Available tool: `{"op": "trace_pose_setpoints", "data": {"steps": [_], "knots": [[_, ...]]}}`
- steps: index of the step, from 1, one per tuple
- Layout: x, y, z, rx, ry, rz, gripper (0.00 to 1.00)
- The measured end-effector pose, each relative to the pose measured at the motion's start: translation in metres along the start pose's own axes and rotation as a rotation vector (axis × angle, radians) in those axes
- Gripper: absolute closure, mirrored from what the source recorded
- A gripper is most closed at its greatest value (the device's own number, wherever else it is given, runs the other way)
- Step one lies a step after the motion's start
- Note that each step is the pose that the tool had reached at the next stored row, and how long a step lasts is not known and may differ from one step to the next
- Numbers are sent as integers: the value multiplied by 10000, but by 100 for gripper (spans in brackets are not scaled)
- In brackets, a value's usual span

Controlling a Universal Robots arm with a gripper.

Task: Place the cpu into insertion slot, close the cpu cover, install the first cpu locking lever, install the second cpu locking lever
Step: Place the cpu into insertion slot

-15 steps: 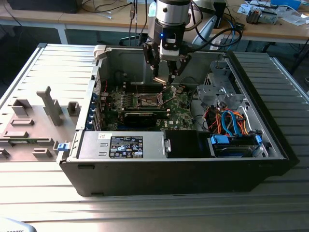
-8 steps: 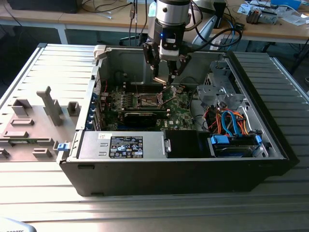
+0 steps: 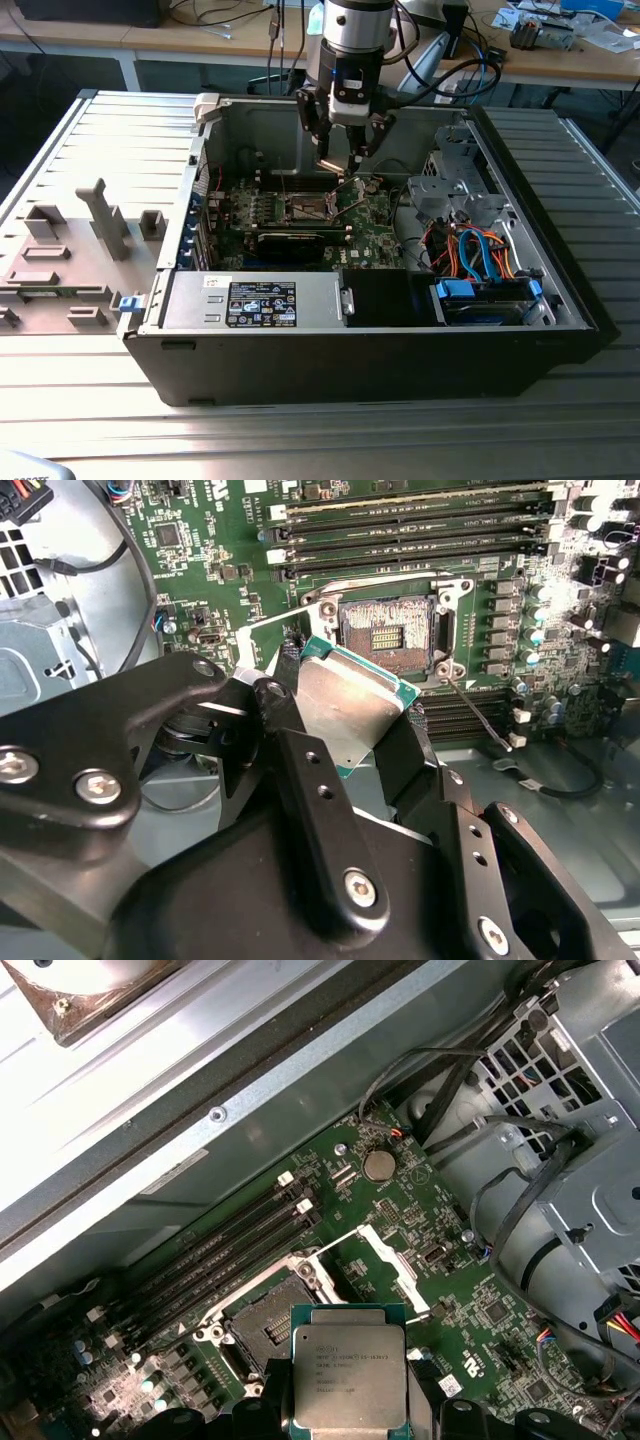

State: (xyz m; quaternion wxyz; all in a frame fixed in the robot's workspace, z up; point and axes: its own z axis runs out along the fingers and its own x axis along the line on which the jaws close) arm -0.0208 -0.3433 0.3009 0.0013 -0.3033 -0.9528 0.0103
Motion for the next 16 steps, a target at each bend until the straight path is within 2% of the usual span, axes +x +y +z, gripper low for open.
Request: {"op": "trace_pose_setpoints", "data": {"steps": [16], "knots": [[0,0,0,2,6,322,46]]}}
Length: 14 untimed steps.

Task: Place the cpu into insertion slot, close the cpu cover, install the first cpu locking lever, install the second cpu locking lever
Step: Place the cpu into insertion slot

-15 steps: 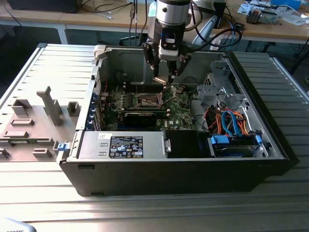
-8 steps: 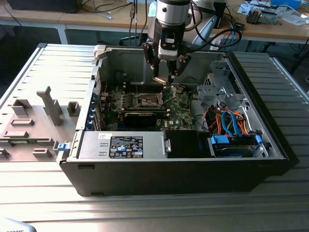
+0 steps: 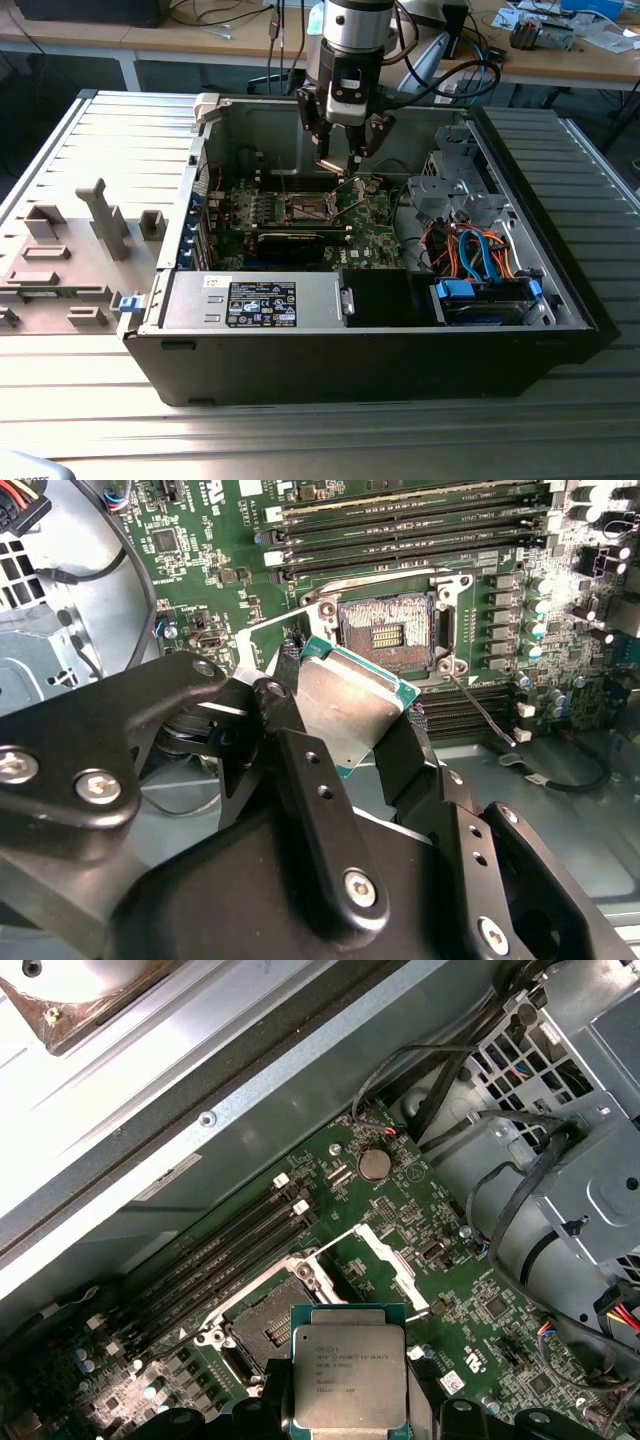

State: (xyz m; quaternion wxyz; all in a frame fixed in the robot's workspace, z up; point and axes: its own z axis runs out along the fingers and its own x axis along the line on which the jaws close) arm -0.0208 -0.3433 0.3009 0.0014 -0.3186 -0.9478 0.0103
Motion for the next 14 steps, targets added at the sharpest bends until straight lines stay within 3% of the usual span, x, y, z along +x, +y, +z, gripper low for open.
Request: {"op": "trace_pose_setpoints", "data": {"steps": [14], "knots": [[0,0,0,1,7,335,46]]}}
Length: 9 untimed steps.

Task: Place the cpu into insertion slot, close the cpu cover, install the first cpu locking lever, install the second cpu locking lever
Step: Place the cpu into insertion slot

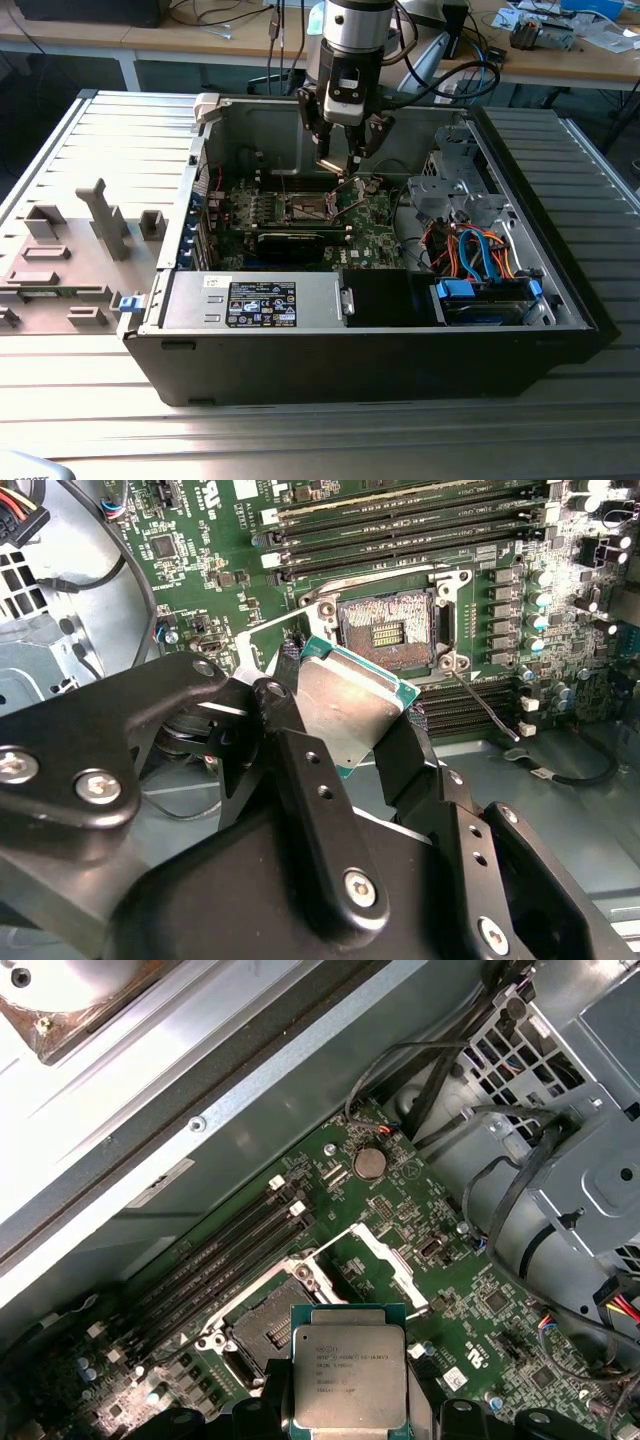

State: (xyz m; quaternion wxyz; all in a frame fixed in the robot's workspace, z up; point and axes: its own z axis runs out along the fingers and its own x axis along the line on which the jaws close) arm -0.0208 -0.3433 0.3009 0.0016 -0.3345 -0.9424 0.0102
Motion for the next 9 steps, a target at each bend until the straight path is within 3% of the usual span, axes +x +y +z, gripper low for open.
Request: {"op": "trace_pose_setpoints", "data": {"steps": [9], "knots": [[0,0,0,1,4,171,46]]}}
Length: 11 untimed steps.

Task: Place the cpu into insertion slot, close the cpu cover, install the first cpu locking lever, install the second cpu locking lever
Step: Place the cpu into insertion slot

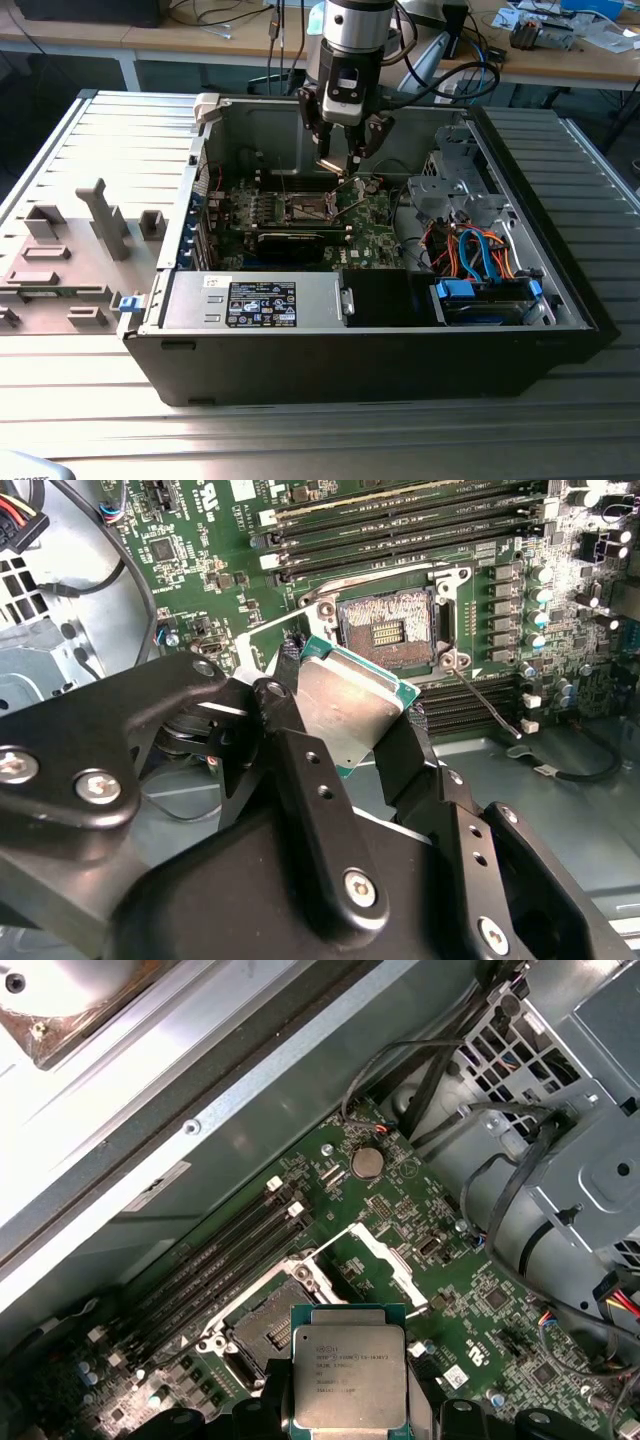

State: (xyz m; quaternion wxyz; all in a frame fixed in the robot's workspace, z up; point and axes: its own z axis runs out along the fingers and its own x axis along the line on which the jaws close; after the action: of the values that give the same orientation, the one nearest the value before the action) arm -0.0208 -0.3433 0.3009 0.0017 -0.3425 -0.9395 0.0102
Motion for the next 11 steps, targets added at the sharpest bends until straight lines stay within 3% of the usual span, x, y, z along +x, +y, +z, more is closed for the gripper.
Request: {"op": "trace_pose_setpoints", "data": {"steps": [11], "knots": [[0,0,0,0,3,171,46]]}}
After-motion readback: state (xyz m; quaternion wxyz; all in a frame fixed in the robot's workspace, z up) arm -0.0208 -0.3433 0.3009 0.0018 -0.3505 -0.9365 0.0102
